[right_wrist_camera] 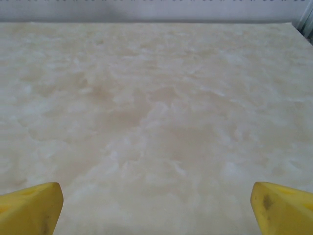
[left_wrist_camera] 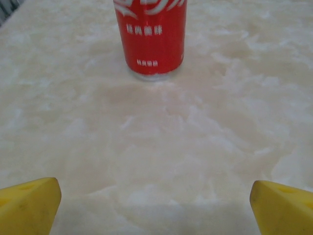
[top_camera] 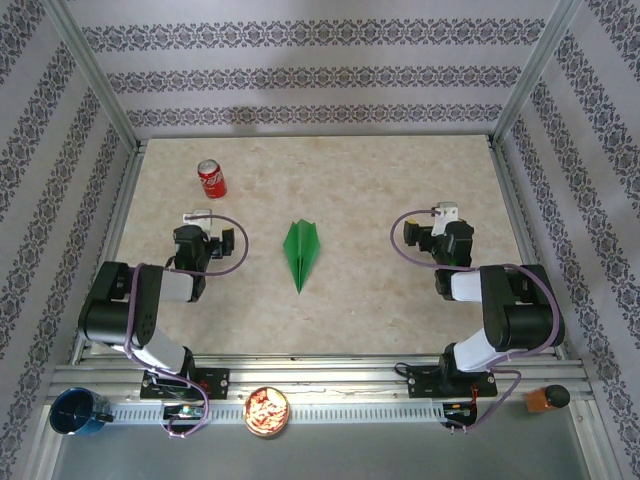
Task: Fold a paper plane with a square sheet of paper (pick it up from the middle)
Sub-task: Reset both arms
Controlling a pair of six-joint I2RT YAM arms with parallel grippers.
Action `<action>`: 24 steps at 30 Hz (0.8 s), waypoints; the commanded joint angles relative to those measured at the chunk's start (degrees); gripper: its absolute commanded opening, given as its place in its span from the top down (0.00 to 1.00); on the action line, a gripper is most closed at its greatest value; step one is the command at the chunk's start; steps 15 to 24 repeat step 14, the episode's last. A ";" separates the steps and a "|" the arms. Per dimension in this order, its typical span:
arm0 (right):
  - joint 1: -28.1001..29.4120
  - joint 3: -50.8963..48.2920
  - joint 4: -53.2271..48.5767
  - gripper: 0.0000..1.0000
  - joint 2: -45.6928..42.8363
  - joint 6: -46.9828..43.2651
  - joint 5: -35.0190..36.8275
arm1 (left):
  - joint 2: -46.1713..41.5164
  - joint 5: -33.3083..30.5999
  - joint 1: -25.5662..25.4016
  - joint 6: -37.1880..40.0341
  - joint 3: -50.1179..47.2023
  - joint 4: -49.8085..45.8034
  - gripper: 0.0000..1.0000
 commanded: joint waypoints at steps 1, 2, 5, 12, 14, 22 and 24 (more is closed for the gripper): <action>0.33 -0.27 5.09 0.02 -0.10 1.76 2.93 | 0.25 1.77 2.64 -2.34 -1.18 9.53 0.00; 0.42 -0.43 5.67 0.02 -0.05 1.63 2.90 | 0.92 1.73 2.62 -2.10 -1.45 11.36 0.00; 2.65 -0.62 5.98 0.02 0.01 -0.11 6.75 | 0.60 1.47 2.53 -2.11 -1.38 10.45 0.00; 1.87 0.06 4.61 0.02 0.05 0.46 5.07 | 0.56 1.73 2.47 -1.97 -1.54 10.75 0.00; 1.88 -0.16 4.93 0.02 -0.06 0.45 5.17 | 0.47 1.82 2.53 -1.93 -1.50 10.56 0.00; 1.88 -0.16 4.93 0.02 -0.06 0.45 5.17 | 0.47 1.82 2.53 -1.93 -1.50 10.56 0.00; 1.88 -0.16 4.93 0.02 -0.06 0.45 5.17 | 0.47 1.82 2.53 -1.93 -1.50 10.56 0.00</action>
